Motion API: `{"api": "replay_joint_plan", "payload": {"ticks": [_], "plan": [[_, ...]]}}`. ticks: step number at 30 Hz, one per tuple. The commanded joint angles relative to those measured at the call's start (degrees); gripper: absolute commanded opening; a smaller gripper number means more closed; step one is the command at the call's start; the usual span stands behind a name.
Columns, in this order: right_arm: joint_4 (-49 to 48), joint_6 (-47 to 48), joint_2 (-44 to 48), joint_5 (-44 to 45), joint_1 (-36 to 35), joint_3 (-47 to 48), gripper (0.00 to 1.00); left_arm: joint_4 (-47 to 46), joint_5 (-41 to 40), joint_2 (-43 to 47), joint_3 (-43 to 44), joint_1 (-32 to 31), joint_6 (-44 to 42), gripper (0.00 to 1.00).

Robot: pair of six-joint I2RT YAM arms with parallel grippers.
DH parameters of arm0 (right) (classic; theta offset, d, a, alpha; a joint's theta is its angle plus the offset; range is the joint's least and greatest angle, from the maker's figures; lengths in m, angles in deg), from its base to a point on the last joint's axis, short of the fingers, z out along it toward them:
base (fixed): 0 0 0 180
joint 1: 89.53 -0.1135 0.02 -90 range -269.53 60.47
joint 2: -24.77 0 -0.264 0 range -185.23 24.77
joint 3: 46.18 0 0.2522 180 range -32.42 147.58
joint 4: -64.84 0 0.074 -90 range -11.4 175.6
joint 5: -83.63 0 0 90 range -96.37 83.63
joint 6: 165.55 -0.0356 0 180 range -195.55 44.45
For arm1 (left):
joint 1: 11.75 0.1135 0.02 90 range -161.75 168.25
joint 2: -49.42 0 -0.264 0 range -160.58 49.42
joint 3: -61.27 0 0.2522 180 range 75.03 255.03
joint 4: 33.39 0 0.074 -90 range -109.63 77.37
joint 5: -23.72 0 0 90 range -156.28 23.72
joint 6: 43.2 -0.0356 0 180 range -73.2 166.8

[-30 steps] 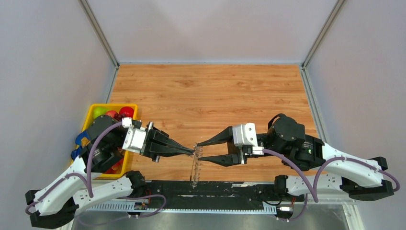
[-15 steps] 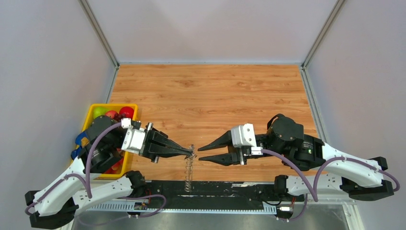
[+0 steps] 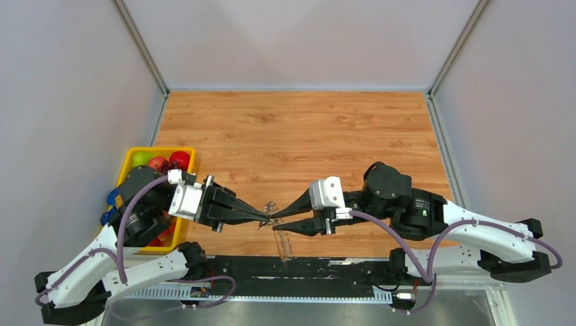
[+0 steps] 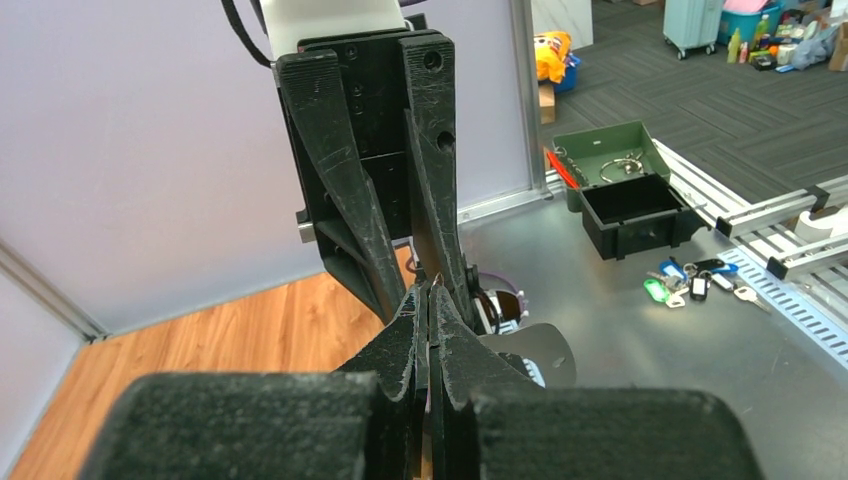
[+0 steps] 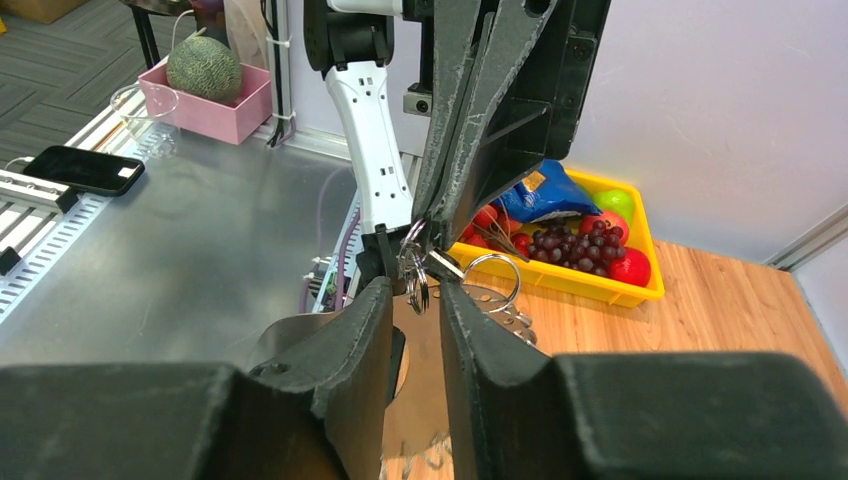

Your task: Put the keys on the keyring

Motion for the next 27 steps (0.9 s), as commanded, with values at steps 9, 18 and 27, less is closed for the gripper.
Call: {"api": "replay_joint_plan", "payload": {"ticks": [9, 18, 27], "plan": [[-0.3, -1.4, -1.1, -3.2, -0.1, 3.0, 0.20, -1.2, -0.9, 1.3, 2.1, -0.2, -0.9, 0.00], [-2.6, -2.1, -1.8, -3.8, -0.1, 2.8, 0.21, -1.5, -1.1, 1.5, 1.4, -0.1, -0.9, 0.00], [-4.4, -3.1, -1.6, -2.7, -0.2, 2.6, 0.16, -2.0, -0.8, 1.4, 1.0, -0.1, -0.8, 0.00]]}}
